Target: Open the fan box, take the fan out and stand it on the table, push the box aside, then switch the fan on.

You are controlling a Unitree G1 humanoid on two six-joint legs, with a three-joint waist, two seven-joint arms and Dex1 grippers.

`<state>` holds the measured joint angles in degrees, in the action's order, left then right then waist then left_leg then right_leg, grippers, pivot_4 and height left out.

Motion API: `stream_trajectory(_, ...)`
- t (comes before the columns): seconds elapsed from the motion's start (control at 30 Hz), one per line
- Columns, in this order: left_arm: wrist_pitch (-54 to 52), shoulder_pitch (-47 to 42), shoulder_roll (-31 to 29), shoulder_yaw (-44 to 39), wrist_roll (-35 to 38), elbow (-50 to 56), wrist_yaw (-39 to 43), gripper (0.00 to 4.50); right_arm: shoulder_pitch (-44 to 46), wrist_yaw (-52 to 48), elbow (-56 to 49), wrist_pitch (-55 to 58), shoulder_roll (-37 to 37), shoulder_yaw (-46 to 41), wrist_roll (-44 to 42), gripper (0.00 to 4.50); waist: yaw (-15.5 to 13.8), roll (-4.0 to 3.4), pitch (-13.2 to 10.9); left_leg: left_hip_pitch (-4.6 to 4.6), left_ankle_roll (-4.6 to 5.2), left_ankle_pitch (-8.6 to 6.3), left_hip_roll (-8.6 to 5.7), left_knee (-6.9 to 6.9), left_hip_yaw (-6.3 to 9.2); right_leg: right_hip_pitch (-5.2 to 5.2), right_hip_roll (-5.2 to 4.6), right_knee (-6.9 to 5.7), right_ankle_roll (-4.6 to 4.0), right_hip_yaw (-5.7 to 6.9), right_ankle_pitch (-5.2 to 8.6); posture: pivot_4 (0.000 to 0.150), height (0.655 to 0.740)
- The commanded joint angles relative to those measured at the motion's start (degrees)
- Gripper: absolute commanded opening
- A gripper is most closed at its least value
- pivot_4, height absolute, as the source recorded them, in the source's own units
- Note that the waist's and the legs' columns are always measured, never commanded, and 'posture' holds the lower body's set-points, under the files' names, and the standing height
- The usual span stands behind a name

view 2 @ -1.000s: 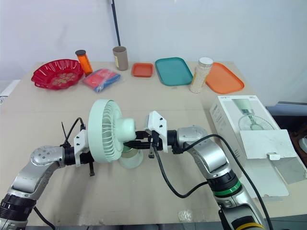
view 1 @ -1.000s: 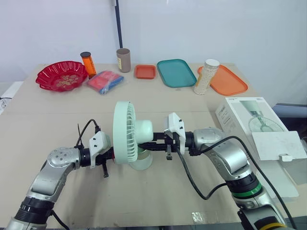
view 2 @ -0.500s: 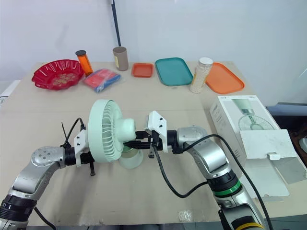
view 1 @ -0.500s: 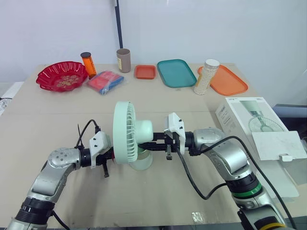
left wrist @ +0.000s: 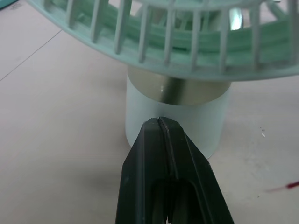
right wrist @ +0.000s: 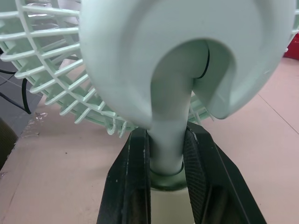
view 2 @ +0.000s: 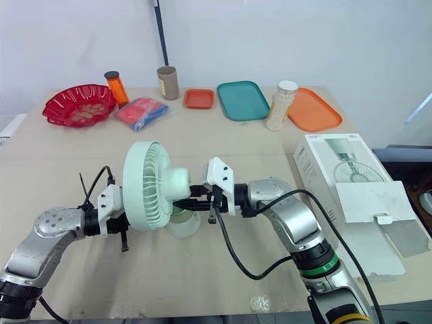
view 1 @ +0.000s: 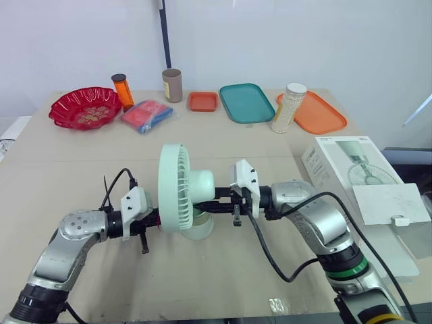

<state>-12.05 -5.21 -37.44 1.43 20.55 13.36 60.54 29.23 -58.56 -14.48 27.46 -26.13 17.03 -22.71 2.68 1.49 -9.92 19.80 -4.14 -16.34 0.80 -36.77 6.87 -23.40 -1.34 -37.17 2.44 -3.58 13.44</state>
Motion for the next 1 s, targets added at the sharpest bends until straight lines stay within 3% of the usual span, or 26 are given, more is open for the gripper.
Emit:
stream_trajectory(0.03, -0.63, 1.27, -2.02, -3.45, 1.49, 2.38, -0.49, 0.01, -0.45, -0.39, -0.45, 1.19, -1.2, 1.04, 0.94, 0.4, 0.07, 0.0, 0.0, 0.0, 0.0, 0.0, 0.0, 0.0, 0.0, 0.0, 0.01, 0.0, 0.0, 0.0, 0.0, 0.15, 0.74)
stream_trajectory(0.37, -1.36, 5.79, -5.98, -10.29, 2.55, 2.21, -1.39, 0.01, -0.5, -1.32, -3.0, 2.98, -3.65, -0.31, -1.02, 0.4, -0.01, -0.02, -0.01, -0.02, 0.05, -0.03, 0.01, 0.06, -0.01, -0.01, 0.0, 0.01, 0.01, 0.0, 0.06, 0.15, 0.74)
stream_trajectory(1.0, -4.87, 13.07, -3.04, -10.78, 4.42, 10.31, -8.21, 0.01, -0.87, -5.26, -6.54, 7.76, -11.2, -2.79, -6.11, 0.4, -0.13, -0.02, 0.0, 0.04, 0.18, -0.11, -0.04, 0.05, -0.02, 0.02, -0.07, 0.12, 0.1, -0.02, 0.13, 0.15, 0.74)
